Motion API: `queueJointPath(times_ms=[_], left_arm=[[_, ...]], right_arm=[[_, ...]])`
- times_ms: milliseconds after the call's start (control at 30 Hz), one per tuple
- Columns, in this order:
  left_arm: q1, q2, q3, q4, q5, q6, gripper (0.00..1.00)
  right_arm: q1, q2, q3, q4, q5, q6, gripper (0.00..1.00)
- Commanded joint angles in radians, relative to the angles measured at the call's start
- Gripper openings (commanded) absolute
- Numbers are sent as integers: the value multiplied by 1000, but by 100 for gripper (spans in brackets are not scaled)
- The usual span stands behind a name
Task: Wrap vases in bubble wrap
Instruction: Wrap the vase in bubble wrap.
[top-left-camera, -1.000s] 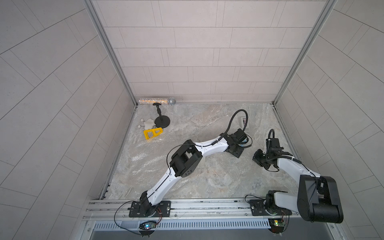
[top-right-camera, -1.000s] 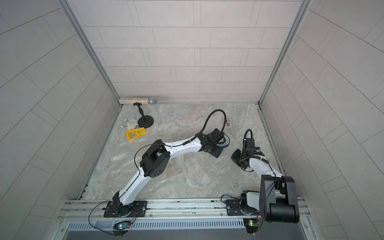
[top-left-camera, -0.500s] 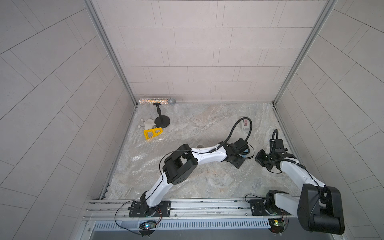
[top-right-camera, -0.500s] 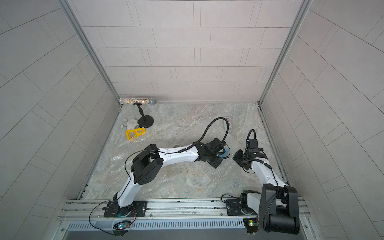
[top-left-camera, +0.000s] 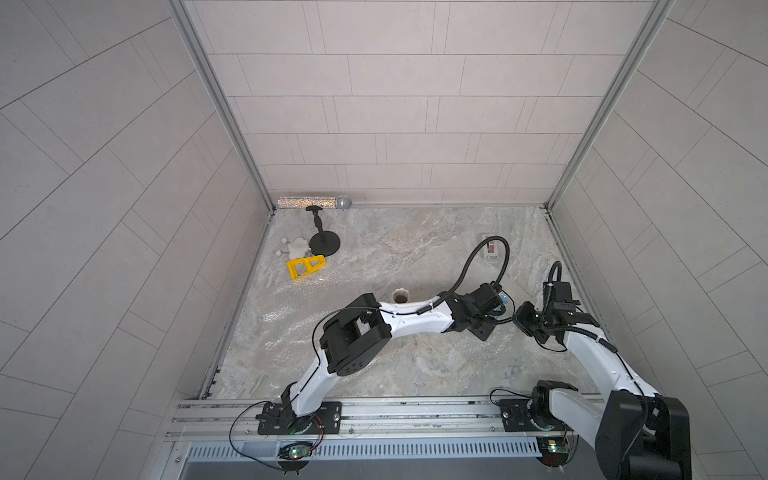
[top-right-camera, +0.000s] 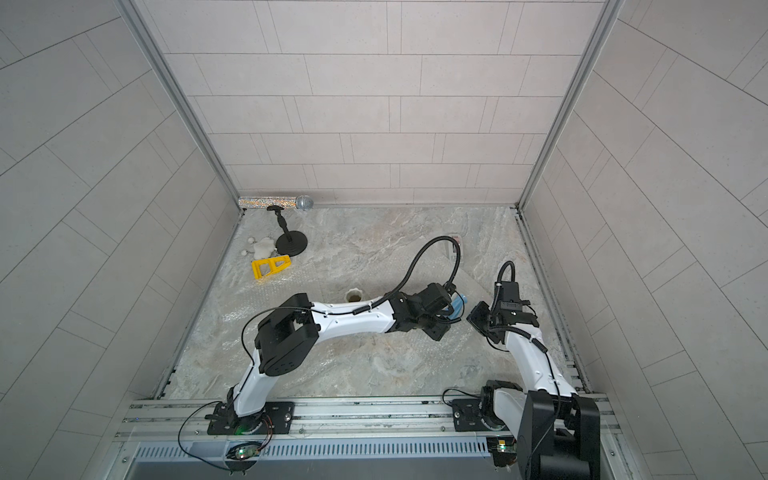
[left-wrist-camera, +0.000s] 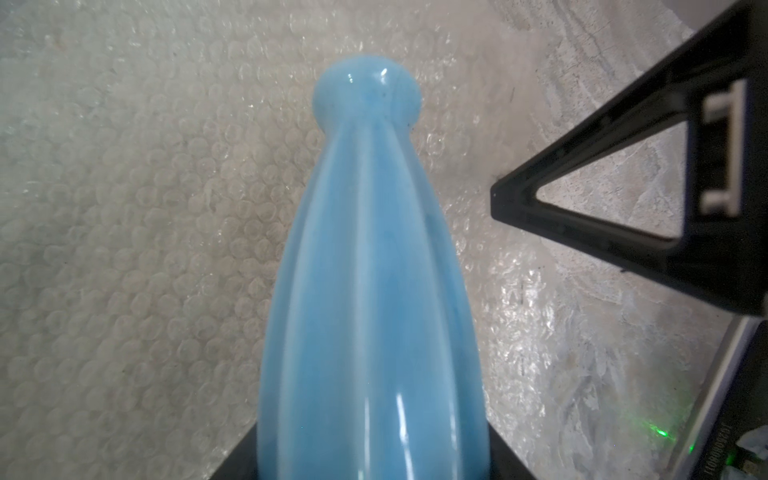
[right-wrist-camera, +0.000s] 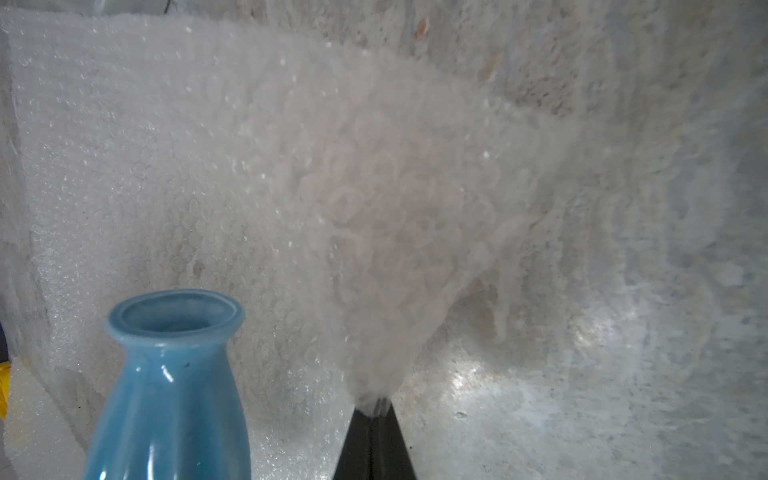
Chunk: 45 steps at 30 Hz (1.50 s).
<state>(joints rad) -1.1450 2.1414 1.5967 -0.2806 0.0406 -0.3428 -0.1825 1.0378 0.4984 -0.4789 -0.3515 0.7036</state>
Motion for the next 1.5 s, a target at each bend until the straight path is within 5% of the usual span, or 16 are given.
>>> queueJointPath(times_ms=[0, 267, 433, 700, 1267, 1467], left_arm=[[-8, 27, 31, 43, -12, 0, 42], [-23, 75, 49, 44, -22, -19, 42], [-27, 86, 45, 46, -31, -16, 43], [-27, 68, 34, 50, -6, -10, 68], [-24, -19, 7, 111, -2, -8, 84], [-15, -22, 14, 81, -31, -45, 84]], right_arm=[[-11, -6, -9, -26, 11, 4, 1], [-20, 32, -14, -28, 2, 0, 4], [-26, 52, -2, -51, 11, -9, 19], [-26, 64, 16, -157, 7, -35, 37], [-25, 118, -15, -92, -22, -40, 32], [-24, 131, -7, -51, -47, -45, 18]])
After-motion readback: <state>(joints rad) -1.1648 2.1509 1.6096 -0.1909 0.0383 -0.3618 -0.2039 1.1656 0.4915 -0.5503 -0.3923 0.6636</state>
